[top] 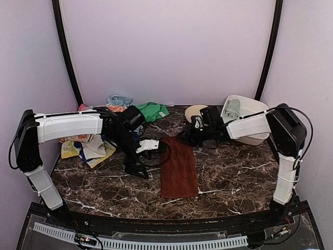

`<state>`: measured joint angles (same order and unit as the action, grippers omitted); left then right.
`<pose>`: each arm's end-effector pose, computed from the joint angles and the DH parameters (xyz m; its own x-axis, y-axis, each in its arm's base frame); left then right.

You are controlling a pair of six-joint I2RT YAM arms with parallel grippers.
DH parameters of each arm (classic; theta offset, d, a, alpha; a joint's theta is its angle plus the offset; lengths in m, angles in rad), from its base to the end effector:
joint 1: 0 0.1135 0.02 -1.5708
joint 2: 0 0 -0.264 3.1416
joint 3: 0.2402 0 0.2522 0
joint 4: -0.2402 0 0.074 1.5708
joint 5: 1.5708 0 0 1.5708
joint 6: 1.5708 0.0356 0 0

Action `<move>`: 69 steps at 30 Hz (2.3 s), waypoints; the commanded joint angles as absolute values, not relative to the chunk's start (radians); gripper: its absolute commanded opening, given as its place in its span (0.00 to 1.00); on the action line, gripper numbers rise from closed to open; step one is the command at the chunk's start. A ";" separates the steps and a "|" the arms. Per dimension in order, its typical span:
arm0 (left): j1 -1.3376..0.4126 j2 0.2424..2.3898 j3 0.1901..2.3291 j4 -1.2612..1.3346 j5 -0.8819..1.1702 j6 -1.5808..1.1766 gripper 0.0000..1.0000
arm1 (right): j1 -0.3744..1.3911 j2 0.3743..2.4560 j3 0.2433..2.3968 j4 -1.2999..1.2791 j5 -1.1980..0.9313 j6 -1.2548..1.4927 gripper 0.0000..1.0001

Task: Roll the towels
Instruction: Adjust the towel at the center of the board, then pick up the towel from the center of the board.

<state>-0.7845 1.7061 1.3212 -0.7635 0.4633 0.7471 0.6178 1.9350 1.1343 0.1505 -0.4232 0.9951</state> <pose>0.2355 -0.2575 0.2422 0.0440 0.8150 -0.5778 0.9975 -0.0683 -0.0205 0.3277 0.2508 0.1617 -0.9352 0.2737 -0.2248 -0.0187 0.5957 0.8030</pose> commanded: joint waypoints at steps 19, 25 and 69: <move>-0.672 1.682 1.312 -0.876 0.456 0.743 0.95 | 0.556 1.996 1.272 0.111 -0.461 0.757 0.35; -0.550 1.598 1.270 -0.839 0.441 0.709 0.99 | 0.631 1.825 1.300 -0.227 -0.274 0.471 0.39; -1.053 1.776 1.097 -0.492 0.143 0.769 0.55 | 0.945 1.784 0.830 0.082 -0.291 0.853 0.15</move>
